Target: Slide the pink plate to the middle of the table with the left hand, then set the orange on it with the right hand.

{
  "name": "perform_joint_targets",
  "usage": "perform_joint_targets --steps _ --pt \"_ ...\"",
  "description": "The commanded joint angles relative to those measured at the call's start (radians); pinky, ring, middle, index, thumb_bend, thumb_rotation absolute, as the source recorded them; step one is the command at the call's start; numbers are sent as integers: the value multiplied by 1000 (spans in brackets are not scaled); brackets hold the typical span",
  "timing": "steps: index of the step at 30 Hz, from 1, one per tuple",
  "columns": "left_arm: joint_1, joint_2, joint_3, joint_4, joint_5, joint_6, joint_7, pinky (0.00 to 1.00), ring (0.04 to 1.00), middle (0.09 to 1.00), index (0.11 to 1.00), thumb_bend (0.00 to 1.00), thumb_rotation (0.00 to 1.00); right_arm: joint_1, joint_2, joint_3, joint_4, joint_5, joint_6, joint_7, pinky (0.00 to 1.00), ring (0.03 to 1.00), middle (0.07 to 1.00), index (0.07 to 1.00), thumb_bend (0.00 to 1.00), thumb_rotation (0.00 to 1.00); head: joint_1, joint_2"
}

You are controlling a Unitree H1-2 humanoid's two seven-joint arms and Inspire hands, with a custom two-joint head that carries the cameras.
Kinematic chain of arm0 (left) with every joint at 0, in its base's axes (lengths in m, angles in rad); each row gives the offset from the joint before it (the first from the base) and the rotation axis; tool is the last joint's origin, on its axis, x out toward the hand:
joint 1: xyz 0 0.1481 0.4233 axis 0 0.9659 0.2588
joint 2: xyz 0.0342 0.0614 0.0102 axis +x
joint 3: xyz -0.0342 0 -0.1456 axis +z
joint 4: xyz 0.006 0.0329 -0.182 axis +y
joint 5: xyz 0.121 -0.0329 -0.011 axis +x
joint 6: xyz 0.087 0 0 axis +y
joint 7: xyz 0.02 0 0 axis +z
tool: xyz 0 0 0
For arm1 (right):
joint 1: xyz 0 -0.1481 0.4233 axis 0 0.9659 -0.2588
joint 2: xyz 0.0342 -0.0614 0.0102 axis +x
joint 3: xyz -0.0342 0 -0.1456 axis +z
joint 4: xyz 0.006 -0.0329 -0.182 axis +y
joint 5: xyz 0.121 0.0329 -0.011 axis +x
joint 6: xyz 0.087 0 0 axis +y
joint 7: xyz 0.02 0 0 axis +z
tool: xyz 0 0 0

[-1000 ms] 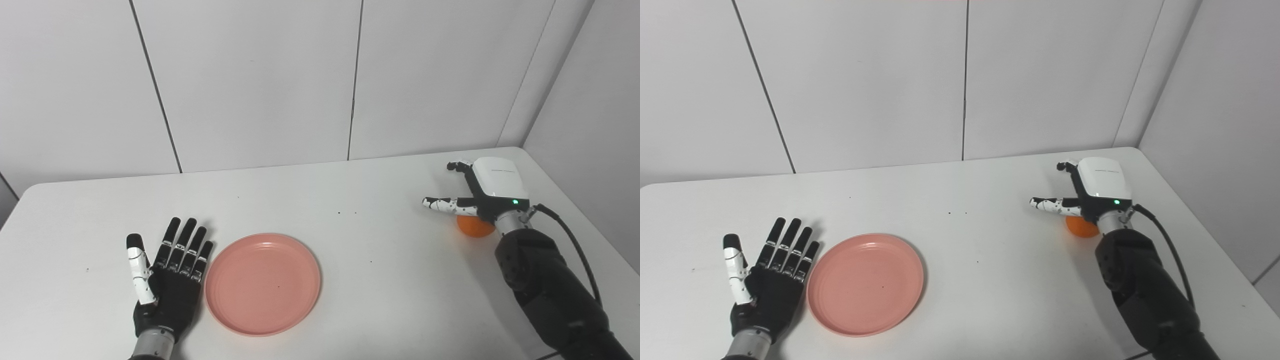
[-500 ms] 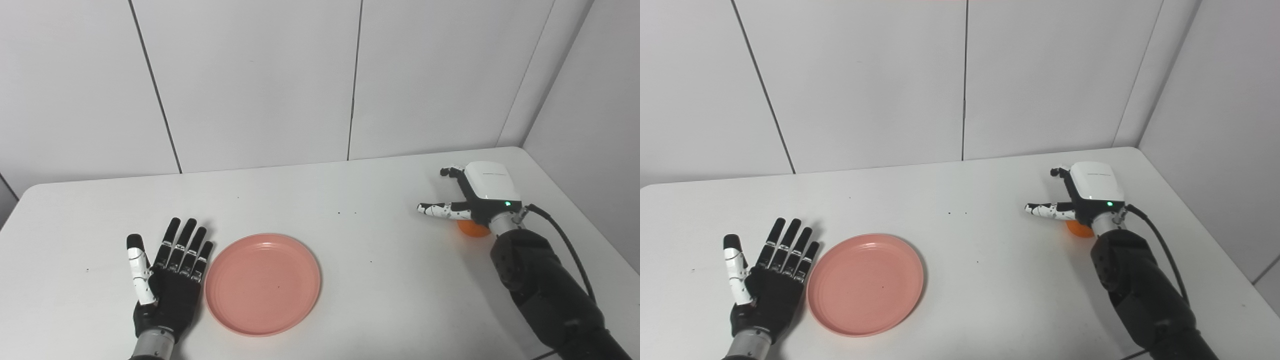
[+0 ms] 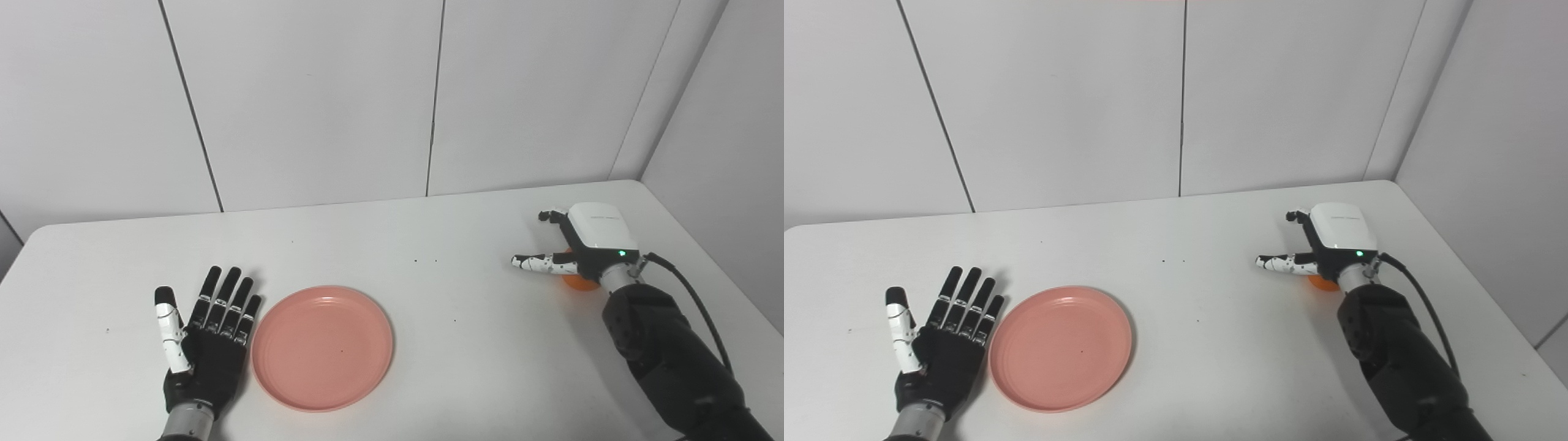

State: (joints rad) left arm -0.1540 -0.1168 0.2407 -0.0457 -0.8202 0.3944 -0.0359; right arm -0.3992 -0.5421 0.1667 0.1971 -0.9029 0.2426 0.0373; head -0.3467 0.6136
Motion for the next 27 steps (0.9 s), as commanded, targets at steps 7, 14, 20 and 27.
perform_joint_targets --steps 7,14,20,27 --pt "9 0 9 40 6 27 21 1000 913 811 853 748 654 -9 -38 -18 -41 -5 32 3 750 742 767 756 833 791 -2 -4" --pt "14 -1 5 38 7 26 15 1000 916 814 868 747 655 -6 -53 -23 -33 -7 5 -32 715 714 745 727 840 790 -3 -2" --pt "13 0 5 39 10 24 17 1000 915 808 864 748 657 -5 -72 -17 -9 -3 -8 -58 686 703 736 726 860 828 -4 -2" --pt "16 1 7 33 4 31 19 1000 915 803 867 746 657 2 -69 -16 9 8 0 -69 703 711 741 727 850 806 0 3"
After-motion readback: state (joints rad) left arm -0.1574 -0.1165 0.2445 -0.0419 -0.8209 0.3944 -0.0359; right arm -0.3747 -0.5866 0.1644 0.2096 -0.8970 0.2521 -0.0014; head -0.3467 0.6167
